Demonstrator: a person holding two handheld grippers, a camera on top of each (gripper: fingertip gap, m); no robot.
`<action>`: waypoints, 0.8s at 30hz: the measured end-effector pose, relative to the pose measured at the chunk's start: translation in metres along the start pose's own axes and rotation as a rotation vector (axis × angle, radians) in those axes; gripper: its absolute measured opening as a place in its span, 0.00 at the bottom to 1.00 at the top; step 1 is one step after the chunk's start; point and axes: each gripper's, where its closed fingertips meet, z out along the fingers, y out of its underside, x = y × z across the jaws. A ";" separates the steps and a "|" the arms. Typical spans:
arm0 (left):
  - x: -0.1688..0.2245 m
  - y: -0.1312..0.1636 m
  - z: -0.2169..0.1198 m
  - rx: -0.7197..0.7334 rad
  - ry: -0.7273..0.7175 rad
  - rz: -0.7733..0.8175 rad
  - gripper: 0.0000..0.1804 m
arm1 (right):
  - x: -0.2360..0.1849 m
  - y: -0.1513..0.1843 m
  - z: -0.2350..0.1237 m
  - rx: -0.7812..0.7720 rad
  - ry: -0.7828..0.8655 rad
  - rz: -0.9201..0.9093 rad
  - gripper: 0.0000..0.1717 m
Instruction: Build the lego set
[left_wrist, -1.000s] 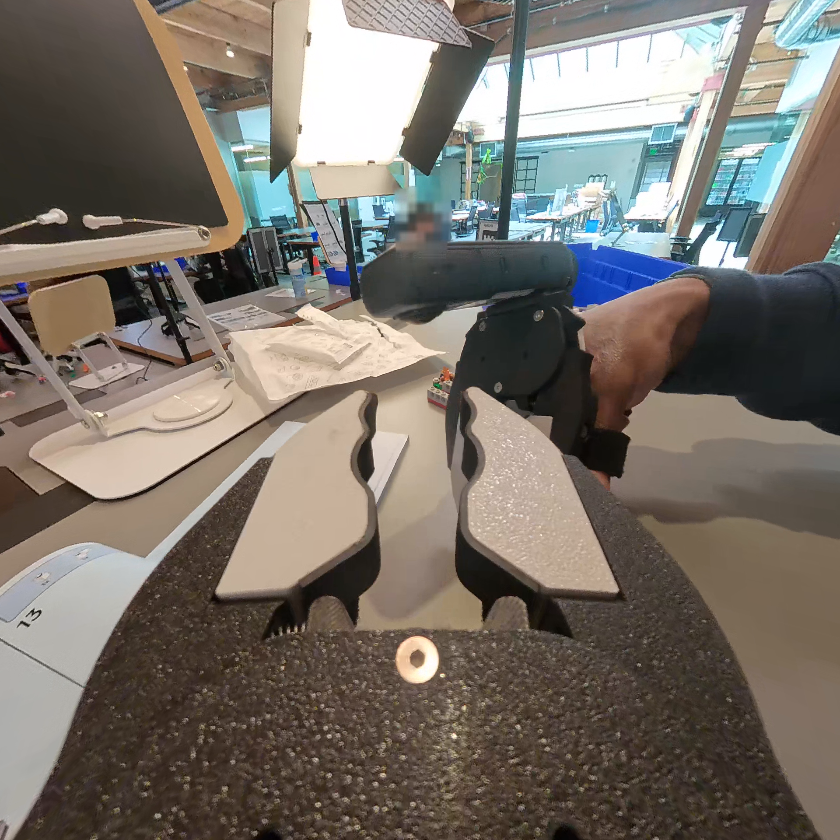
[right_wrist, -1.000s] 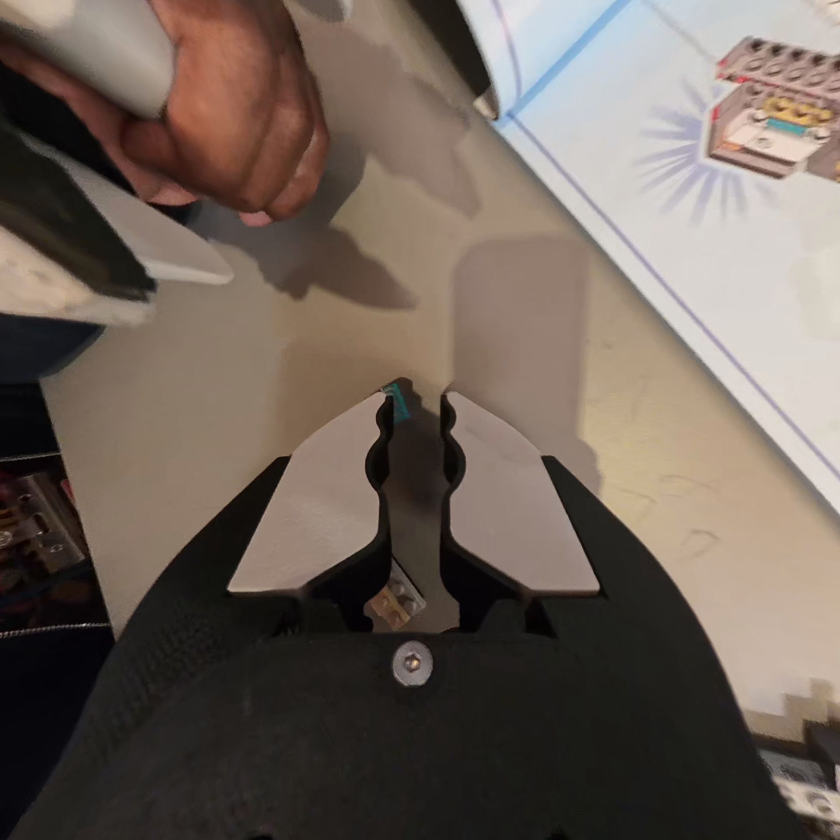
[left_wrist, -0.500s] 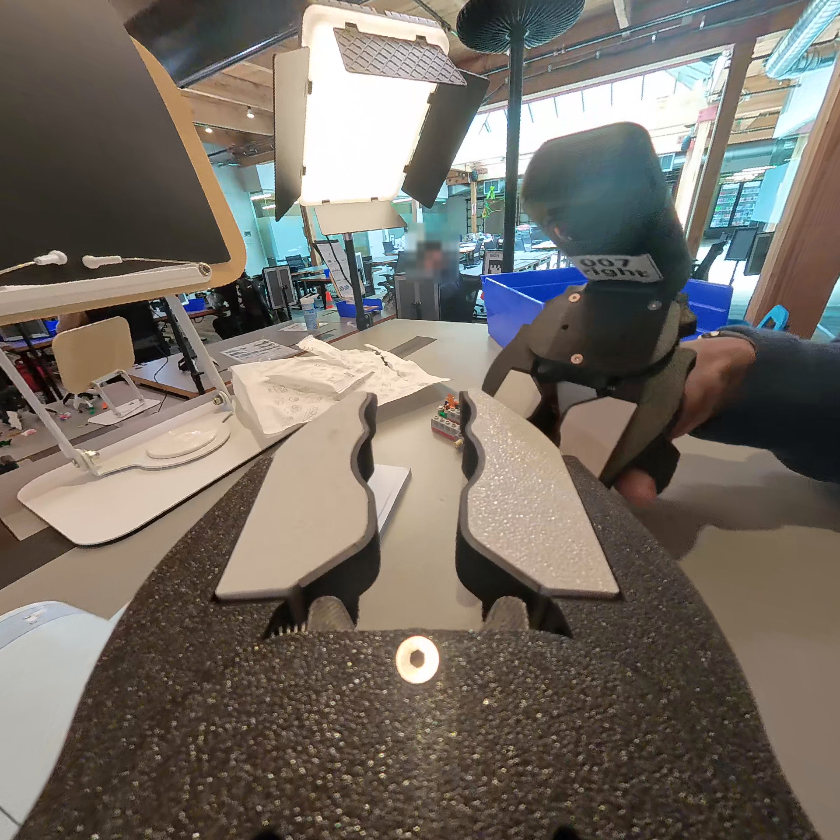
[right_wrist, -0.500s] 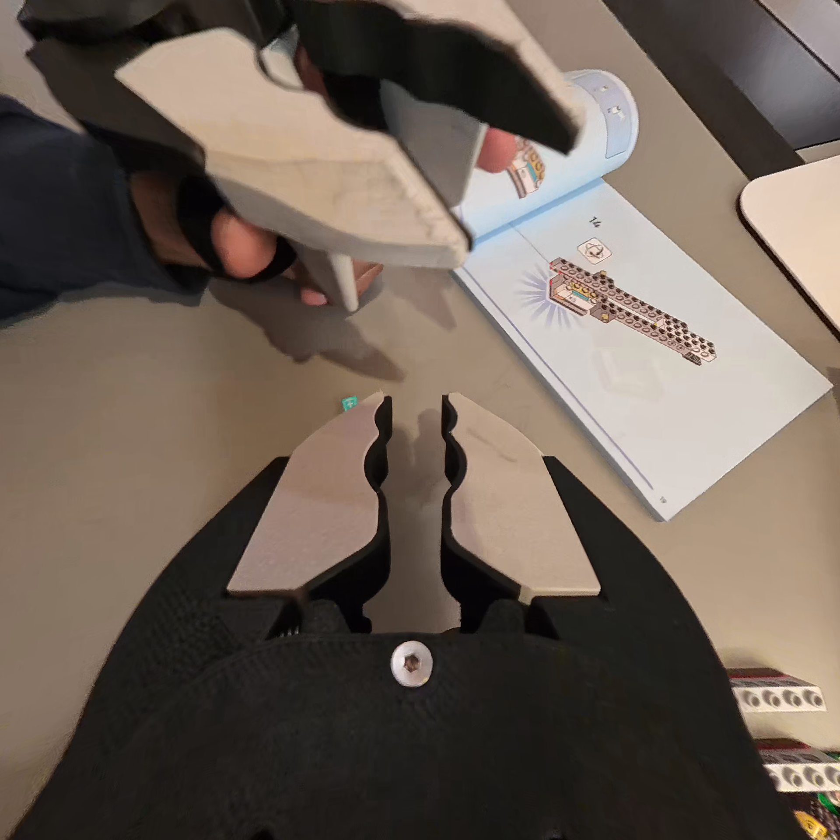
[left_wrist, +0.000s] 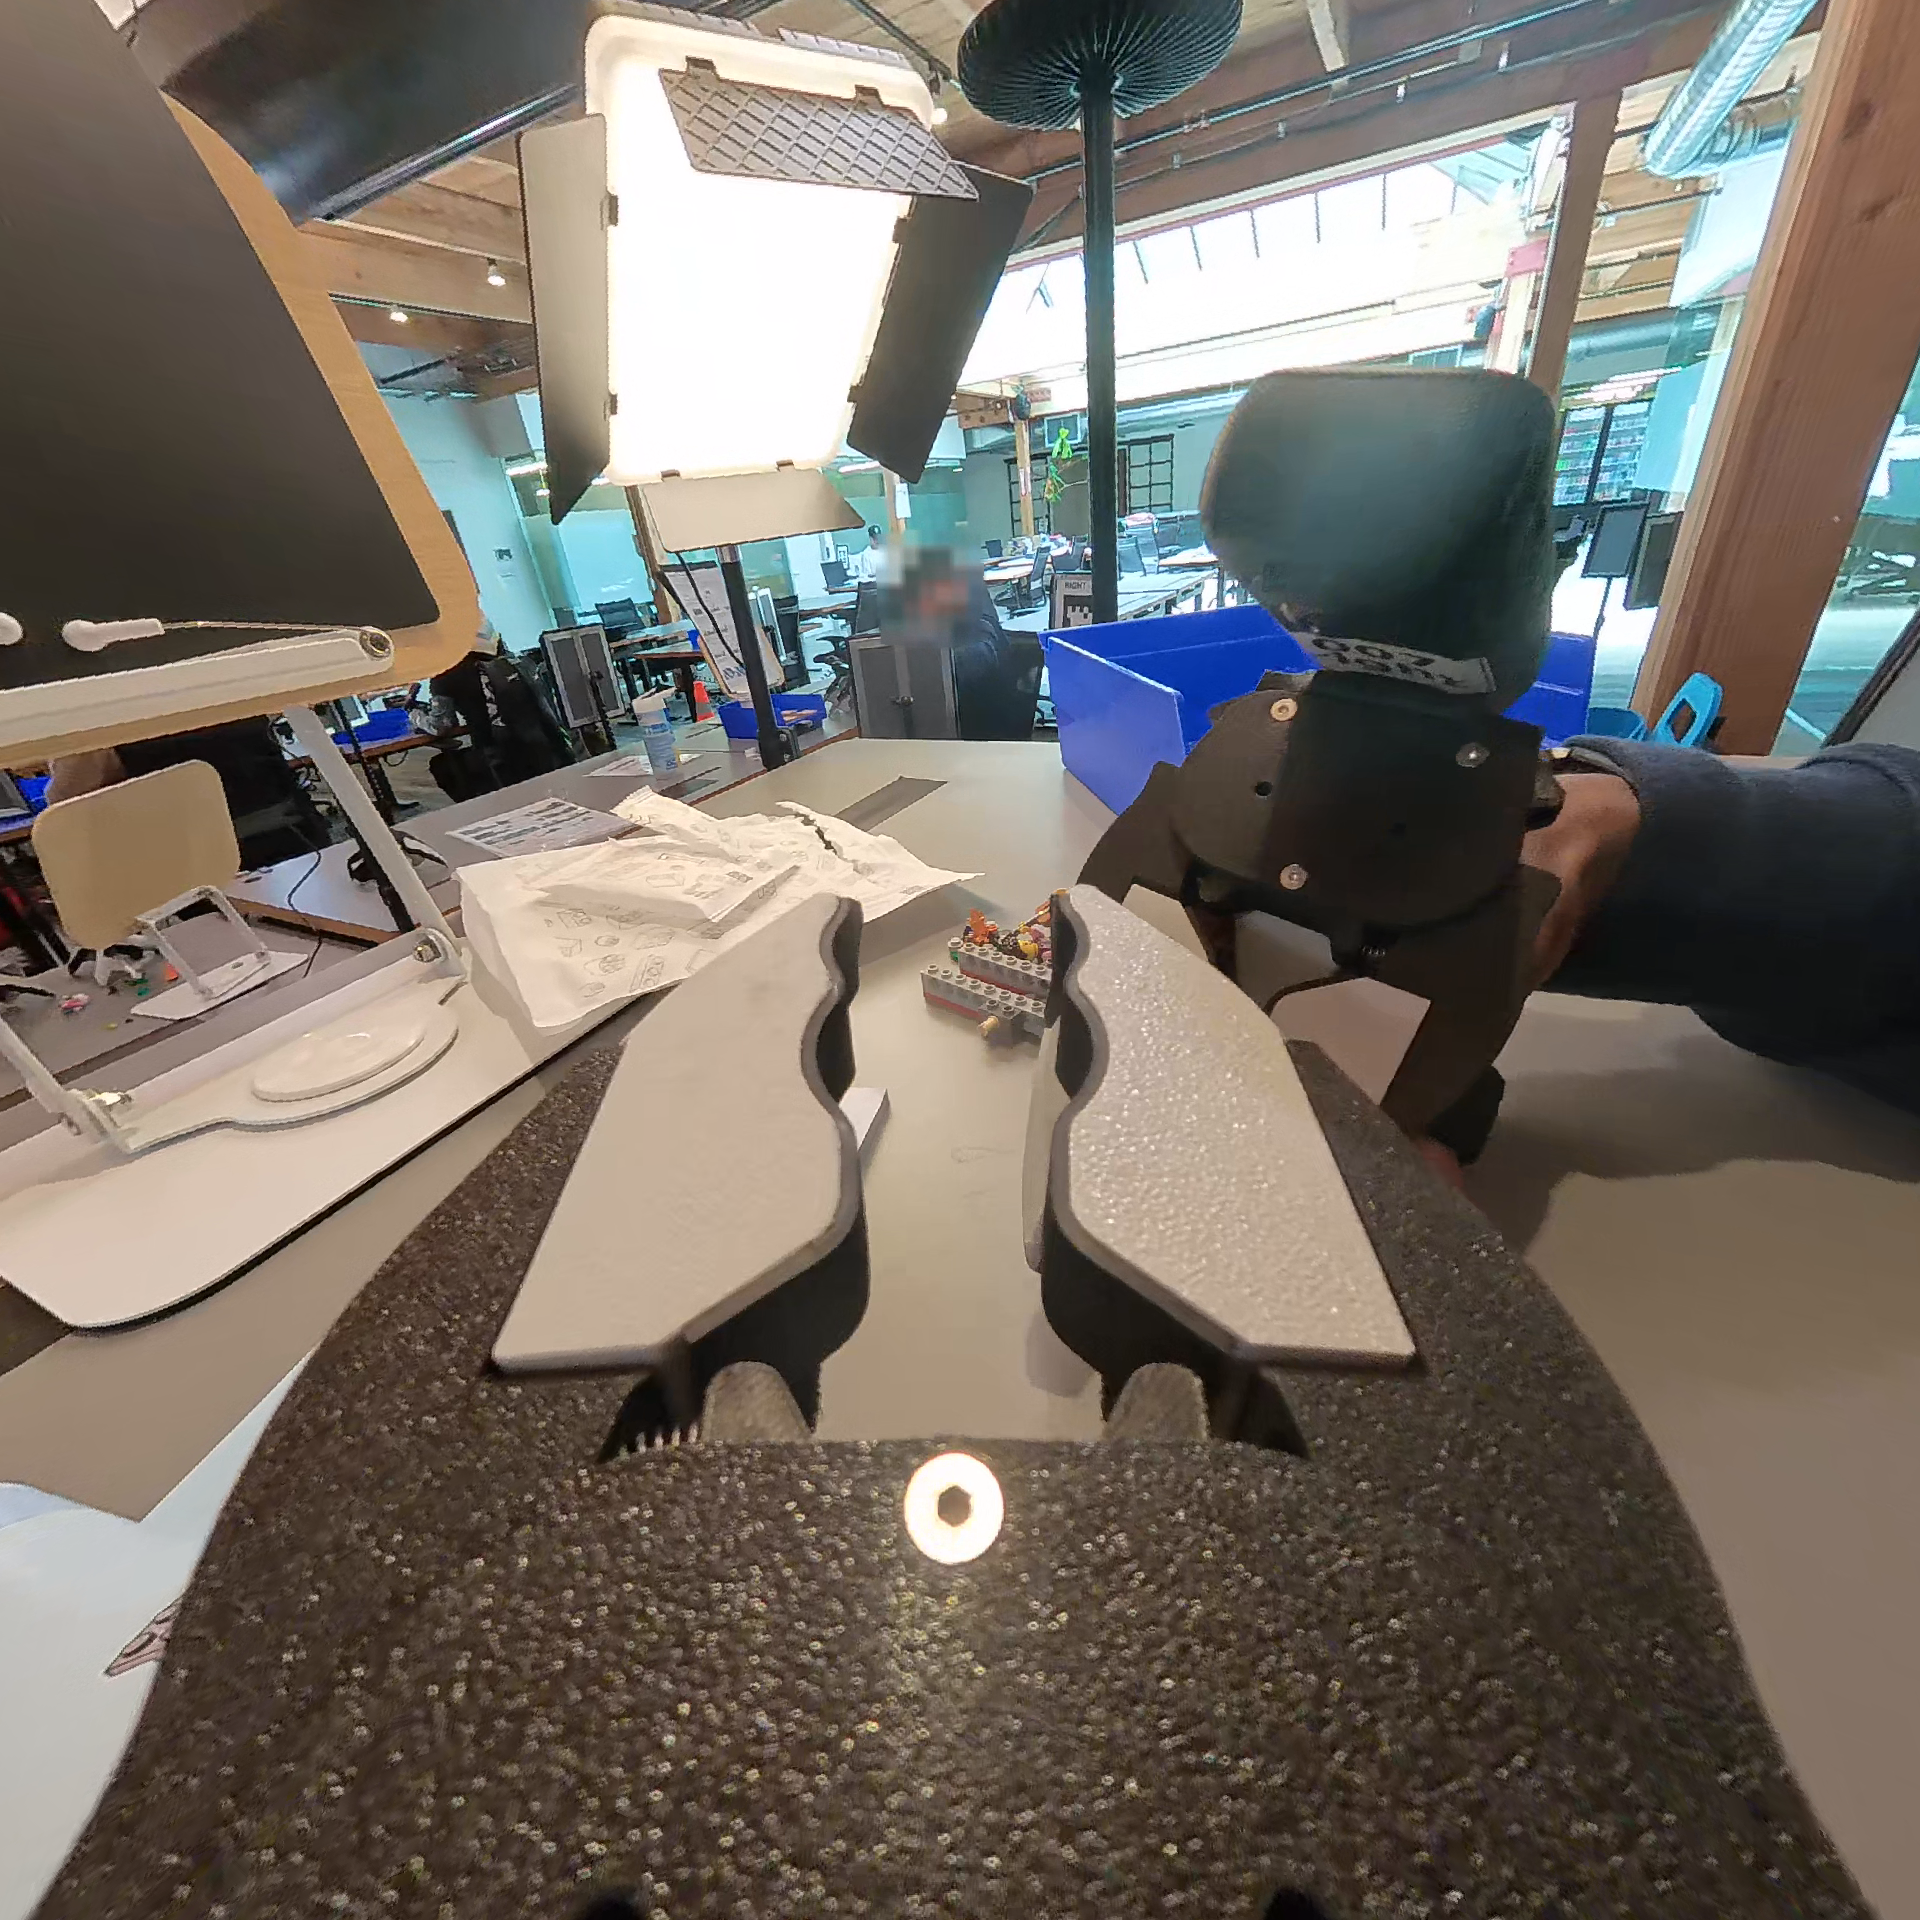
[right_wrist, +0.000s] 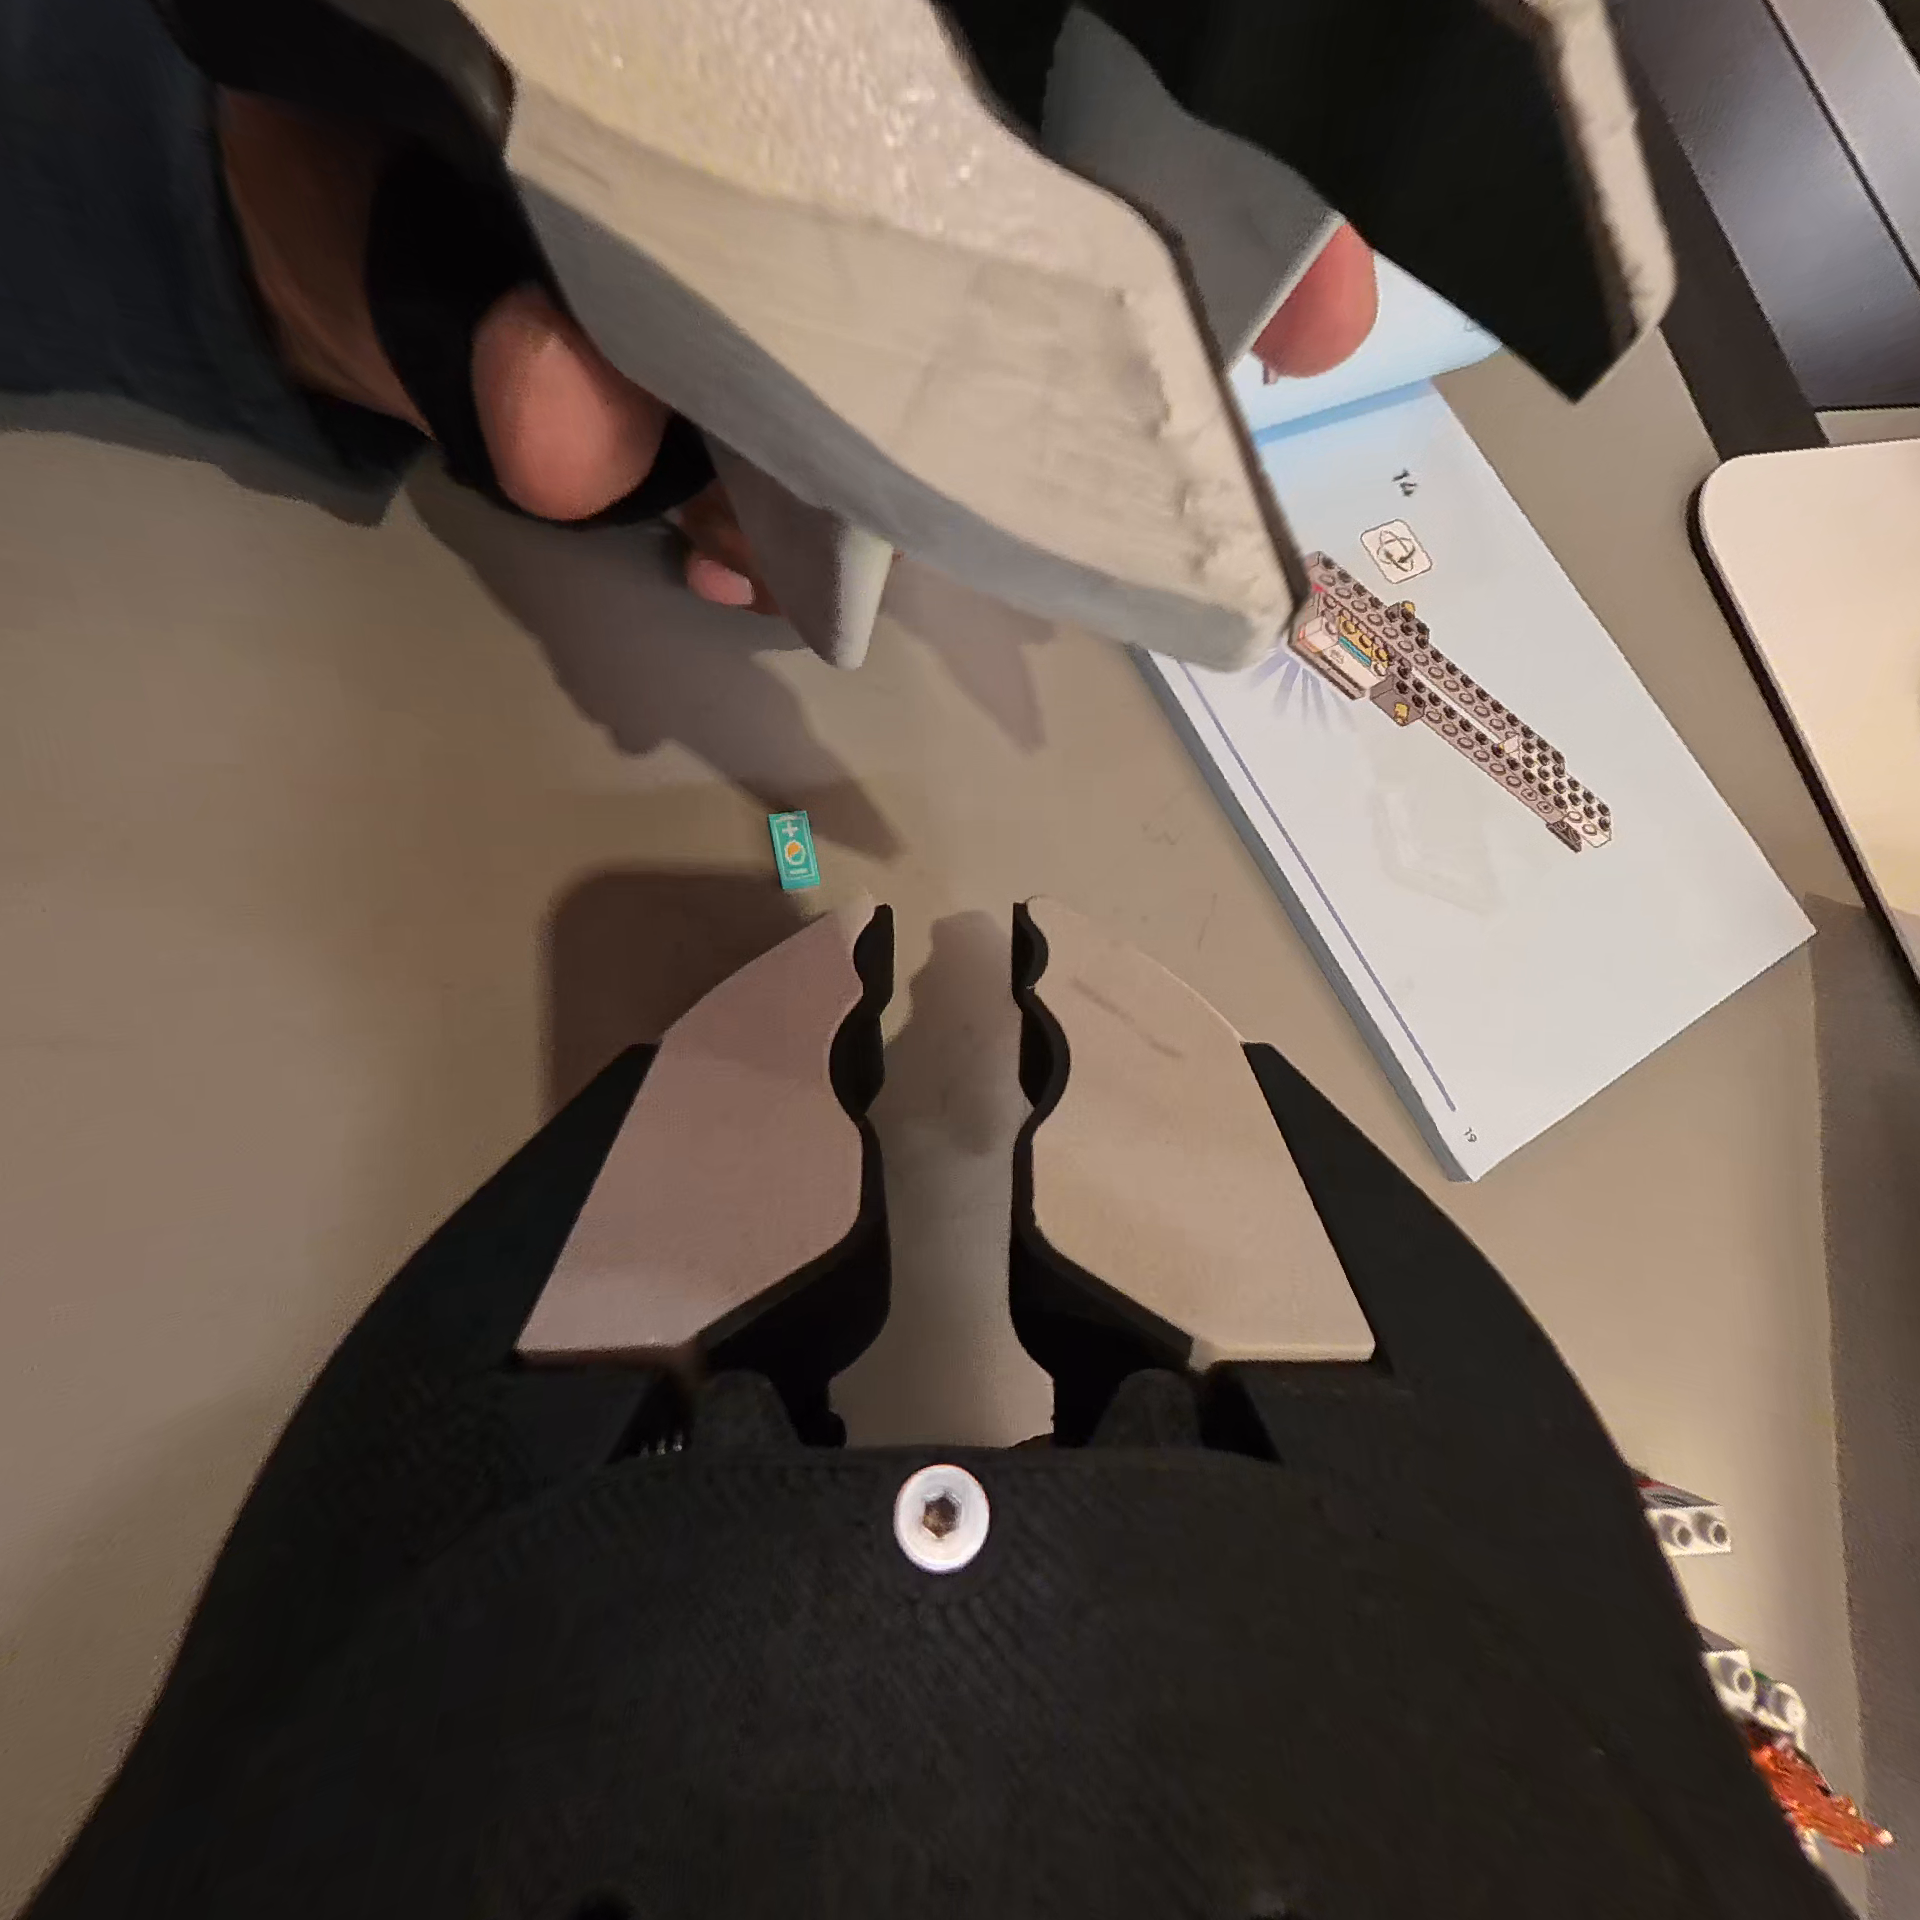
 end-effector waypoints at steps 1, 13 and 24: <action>-0.001 0.000 0.000 0.002 -0.002 -0.006 0.20 | -0.001 -0.002 0.000 0.002 -0.004 0.000 0.13; -0.014 -0.001 -0.003 0.018 -0.037 -0.068 0.20 | -0.013 -0.004 0.002 -0.024 -0.050 0.003 0.13; -0.013 0.000 -0.005 0.007 0.019 -0.146 0.20 | -0.022 0.001 -0.014 -0.029 -0.149 0.032 0.14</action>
